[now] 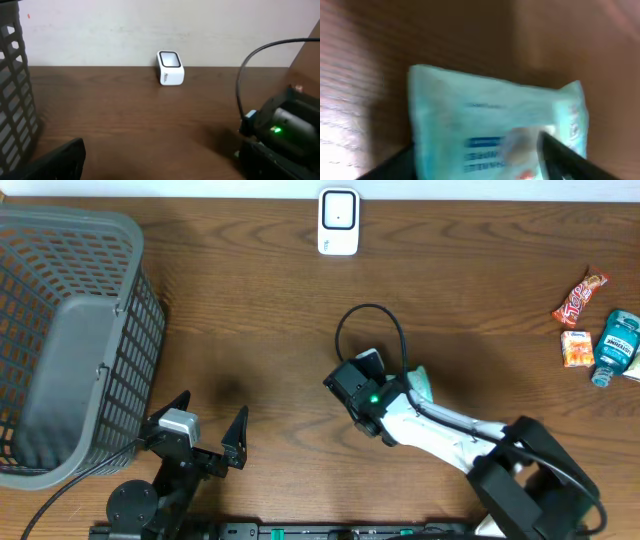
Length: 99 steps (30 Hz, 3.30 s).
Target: Scan the item barcode
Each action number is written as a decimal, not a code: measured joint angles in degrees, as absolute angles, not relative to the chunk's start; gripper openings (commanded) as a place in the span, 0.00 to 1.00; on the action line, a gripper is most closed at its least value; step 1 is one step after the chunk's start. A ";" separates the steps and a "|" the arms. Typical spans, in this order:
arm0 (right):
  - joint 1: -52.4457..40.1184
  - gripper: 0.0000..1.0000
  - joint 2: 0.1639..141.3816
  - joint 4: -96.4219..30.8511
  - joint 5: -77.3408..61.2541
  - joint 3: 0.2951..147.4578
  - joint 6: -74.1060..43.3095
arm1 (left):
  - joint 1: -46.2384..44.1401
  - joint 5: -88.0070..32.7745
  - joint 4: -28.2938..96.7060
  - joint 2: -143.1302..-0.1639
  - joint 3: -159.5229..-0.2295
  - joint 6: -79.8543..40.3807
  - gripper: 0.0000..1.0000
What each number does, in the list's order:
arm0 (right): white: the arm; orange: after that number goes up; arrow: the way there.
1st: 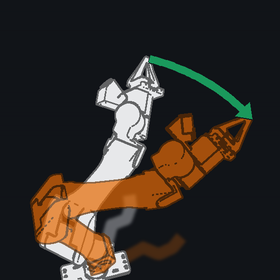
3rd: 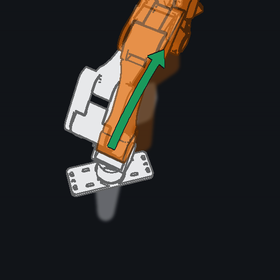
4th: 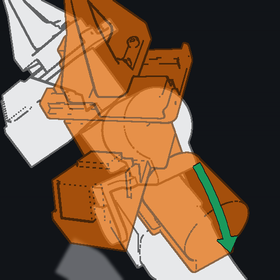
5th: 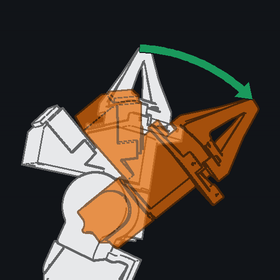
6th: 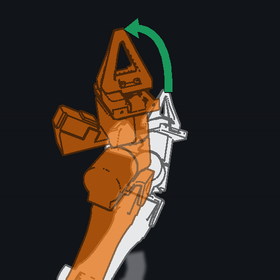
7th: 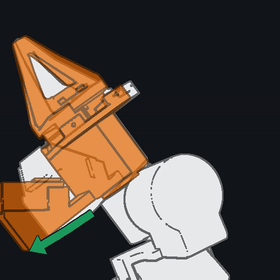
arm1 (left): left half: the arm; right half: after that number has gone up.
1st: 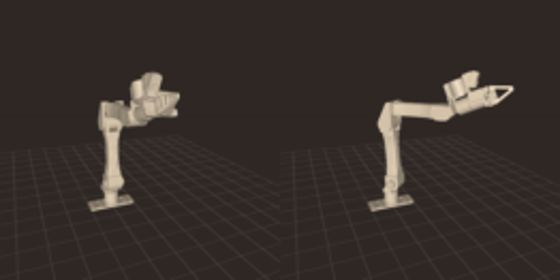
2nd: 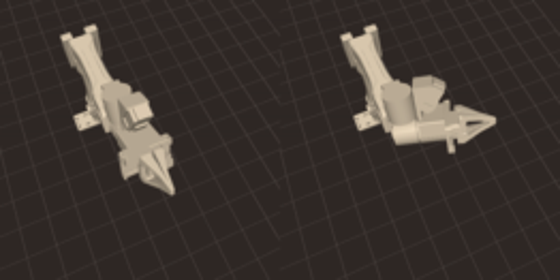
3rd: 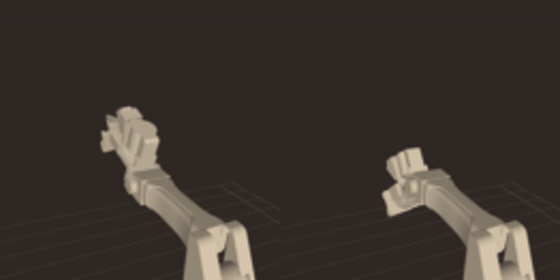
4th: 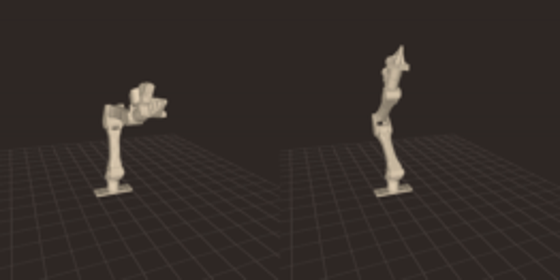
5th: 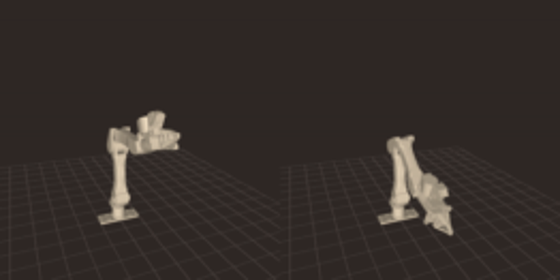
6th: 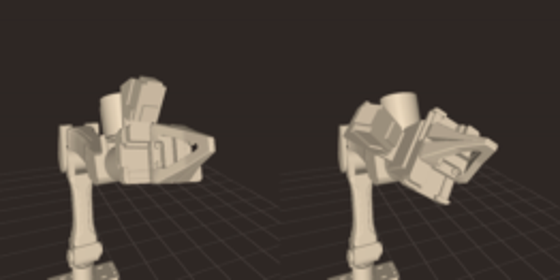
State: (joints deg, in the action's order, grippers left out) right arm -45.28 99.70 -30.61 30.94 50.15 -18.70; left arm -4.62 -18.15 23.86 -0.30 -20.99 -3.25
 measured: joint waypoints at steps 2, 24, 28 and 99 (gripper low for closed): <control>-45.74 0.17 101.95 -30.41 33.52 50.92 -17.28 | -4.62 -18.13 23.86 -0.30 -20.99 -3.25 0.98; -38.57 0.01 103.85 -53.67 -20.67 83.88 -2.17 | -4.62 -18.13 23.90 -0.32 -20.99 -3.25 0.98; -32.14 0.01 103.90 -48.73 -37.58 81.19 -0.23 | -4.62 -18.13 23.92 -0.32 -20.99 -3.25 0.98; -6.96 0.99 108.95 -44.84 -35.59 71.79 -11.35 | -4.62 -18.13 23.88 -0.32 -20.99 -3.25 0.98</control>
